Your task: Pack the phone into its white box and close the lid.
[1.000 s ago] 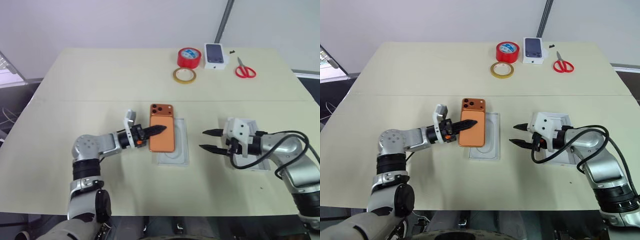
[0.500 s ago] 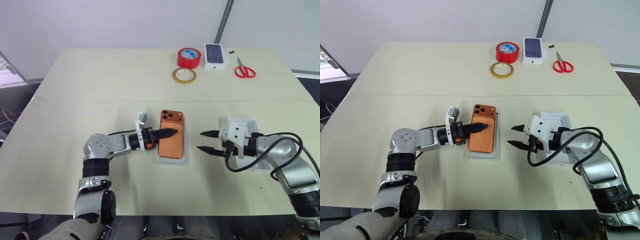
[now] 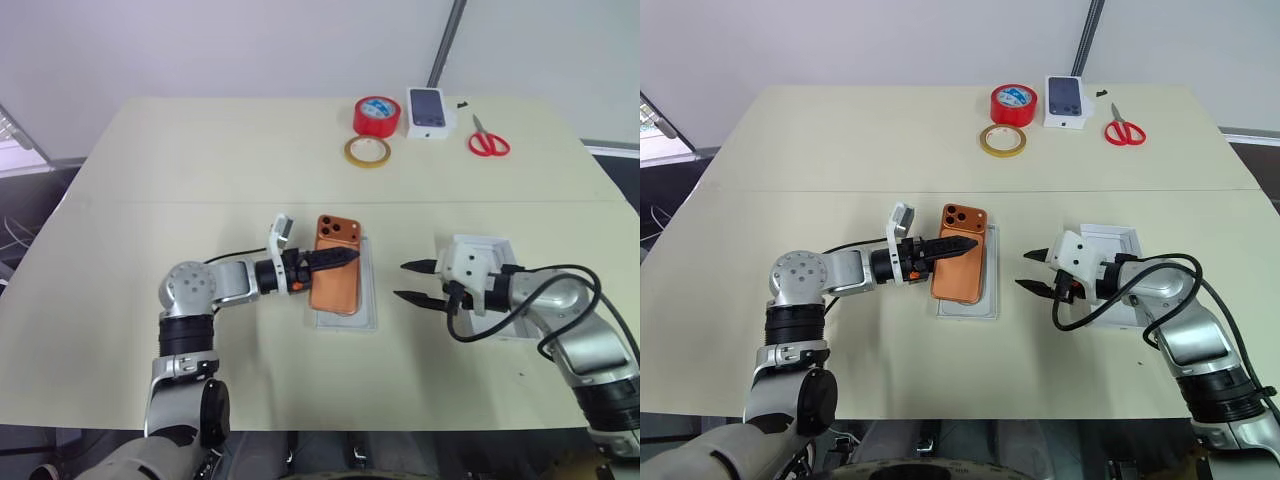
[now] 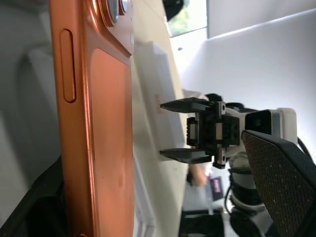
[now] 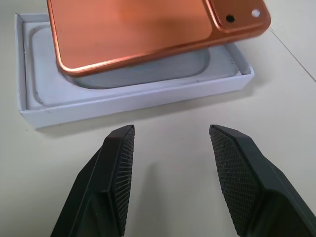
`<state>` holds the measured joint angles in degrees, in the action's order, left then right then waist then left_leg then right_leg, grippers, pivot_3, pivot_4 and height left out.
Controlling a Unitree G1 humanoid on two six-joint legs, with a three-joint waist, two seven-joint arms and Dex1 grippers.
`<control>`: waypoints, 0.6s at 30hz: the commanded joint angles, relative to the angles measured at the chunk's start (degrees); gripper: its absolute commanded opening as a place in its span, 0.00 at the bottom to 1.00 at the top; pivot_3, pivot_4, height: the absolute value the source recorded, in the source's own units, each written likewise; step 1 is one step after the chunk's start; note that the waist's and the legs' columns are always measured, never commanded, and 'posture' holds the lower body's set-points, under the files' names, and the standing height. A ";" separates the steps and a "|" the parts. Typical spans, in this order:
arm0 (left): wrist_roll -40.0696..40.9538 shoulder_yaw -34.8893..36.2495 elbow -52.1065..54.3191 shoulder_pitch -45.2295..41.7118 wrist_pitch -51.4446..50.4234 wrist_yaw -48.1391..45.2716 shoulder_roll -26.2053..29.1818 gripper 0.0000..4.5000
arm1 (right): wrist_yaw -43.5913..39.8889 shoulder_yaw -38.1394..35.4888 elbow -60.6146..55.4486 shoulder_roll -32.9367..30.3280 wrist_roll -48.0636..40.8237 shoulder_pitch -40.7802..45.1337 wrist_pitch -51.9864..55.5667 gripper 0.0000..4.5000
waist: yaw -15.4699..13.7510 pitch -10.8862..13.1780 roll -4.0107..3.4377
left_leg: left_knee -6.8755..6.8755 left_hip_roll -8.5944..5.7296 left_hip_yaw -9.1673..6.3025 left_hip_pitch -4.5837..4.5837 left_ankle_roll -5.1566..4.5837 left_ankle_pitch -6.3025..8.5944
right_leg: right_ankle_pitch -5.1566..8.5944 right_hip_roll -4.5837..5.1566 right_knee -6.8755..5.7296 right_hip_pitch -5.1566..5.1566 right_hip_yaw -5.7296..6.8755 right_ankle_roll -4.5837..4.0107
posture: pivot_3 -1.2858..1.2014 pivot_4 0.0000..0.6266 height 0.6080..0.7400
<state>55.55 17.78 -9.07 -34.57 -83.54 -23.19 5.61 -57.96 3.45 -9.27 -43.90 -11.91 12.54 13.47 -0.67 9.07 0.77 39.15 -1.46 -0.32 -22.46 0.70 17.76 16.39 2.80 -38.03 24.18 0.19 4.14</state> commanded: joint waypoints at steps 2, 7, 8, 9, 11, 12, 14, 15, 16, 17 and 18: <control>1.87 1.21 3.66 -1.03 -2.18 2.31 -0.68 0.99 | 0.72 0.41 0.24 1.18 0.33 1.92 -1.24 0.56 | 0.01 0.00 0.00 | 0.01 0.00 0.00 0.00 0.00 0.00 | 0.00 0.00 0.00 0.00 0.00 0.00 | 0.52 0.24 1.00; 0.32 3.97 2.57 -2.82 -6.60 8.35 -2.80 0.99 | 0.86 1.40 1.39 2.19 0.99 2.86 -1.70 0.56 | -0.01 0.00 0.00 | 0.01 0.00 0.00 0.00 0.00 0.00 | 0.00 -0.01 -0.01 0.00 0.00 0.00 | 0.52 0.24 1.00; -0.30 4.43 2.56 -3.23 -7.45 9.71 -3.11 0.99 | 0.89 1.53 1.39 2.43 1.04 2.99 -1.70 0.56 | 0.01 0.00 0.00 | 0.02 0.00 0.00 0.00 0.00 0.00 | 0.00 -0.01 -0.01 0.00 0.00 0.00 | 0.52 0.24 1.00; 0.21 4.13 2.85 -3.38 -8.24 9.96 -2.95 0.99 | 0.94 1.73 1.38 2.66 1.12 3.07 -1.72 0.56 | 0.04 0.00 0.00 | 0.02 0.00 0.00 0.00 0.00 0.00 | 0.00 -0.01 -0.01 0.00 0.00 0.00 | 0.52 0.24 1.00; 2.04 3.90 3.15 -3.65 -8.87 11.44 -2.78 0.99 | 1.10 2.07 1.37 3.02 1.32 3.10 -1.78 0.56 | 0.04 0.00 0.00 | 0.01 0.00 0.00 0.00 0.01 -0.01 | 0.00 -0.02 -0.03 0.00 0.00 0.00 | 0.52 0.24 1.00; 2.38 4.56 2.04 -4.17 -8.96 13.43 -3.02 0.99 | 1.14 2.16 1.37 3.15 1.38 3.09 -1.81 0.56 | 0.04 0.00 0.00 | 0.02 0.00 0.00 0.00 0.01 -0.01 | 0.00 -0.03 -0.03 0.00 0.00 0.00 | 0.52 0.24 1.00; 4.41 5.55 -0.13 -5.16 -8.96 16.65 -3.22 0.99 | 1.20 2.25 1.37 3.33 1.55 3.03 -1.95 0.56 | 0.00 0.00 0.00 | 0.02 0.00 0.00 0.00 0.02 -0.01 | 0.00 -0.03 -0.03 0.00 0.00 0.00 | 0.52 0.24 1.00; 6.05 5.57 -1.18 -5.37 -8.96 18.36 -3.00 0.99 | 1.22 2.27 1.40 3.40 1.58 3.03 -1.95 0.56 | 0.01 0.00 0.00 | 0.03 0.00 0.00 0.00 0.02 -0.01 | 0.00 -0.03 -0.03 0.00 0.00 0.00 | 0.52 0.24 1.00; 6.90 5.73 -1.49 -5.48 -8.96 19.97 -2.96 0.99 | 1.25 2.32 1.44 3.46 1.64 3.04 -1.97 0.56 | 0.04 0.00 0.00 | 0.03 0.00 0.00 0.00 0.02 -0.01 | 0.00 -0.02 -0.03 0.00 0.00 0.00 | 0.52 0.24 1.00; 8.93 5.67 -2.48 -5.57 -8.96 21.22 -2.76 0.99 | 1.30 2.42 1.51 3.51 1.78 3.05 -2.06 0.56 | 0.06 0.00 0.00 | 0.03 0.00 0.00 0.01 0.02 -0.01 | 0.00 -0.03 -0.04 0.00 0.00 0.01 | 0.52 0.24 1.00; 10.52 5.63 -2.95 -5.58 -8.96 22.40 -2.65 0.99 | 1.36 2.52 1.57 3.60 1.91 3.09 -2.12 0.56 | 0.07 0.00 0.00 | 0.03 0.00 0.00 0.01 0.02 -0.01 | 0.00 -0.03 -0.04 0.00 0.00 0.01 | 0.52 0.24 1.00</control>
<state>62.78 23.32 -11.40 -39.77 -92.02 -2.71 2.53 -56.86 6.01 -7.21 -40.79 -9.94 14.69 12.18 -0.60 9.06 0.77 39.18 -1.45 -0.32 -22.45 0.73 17.74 16.38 2.77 -38.08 24.18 0.19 4.15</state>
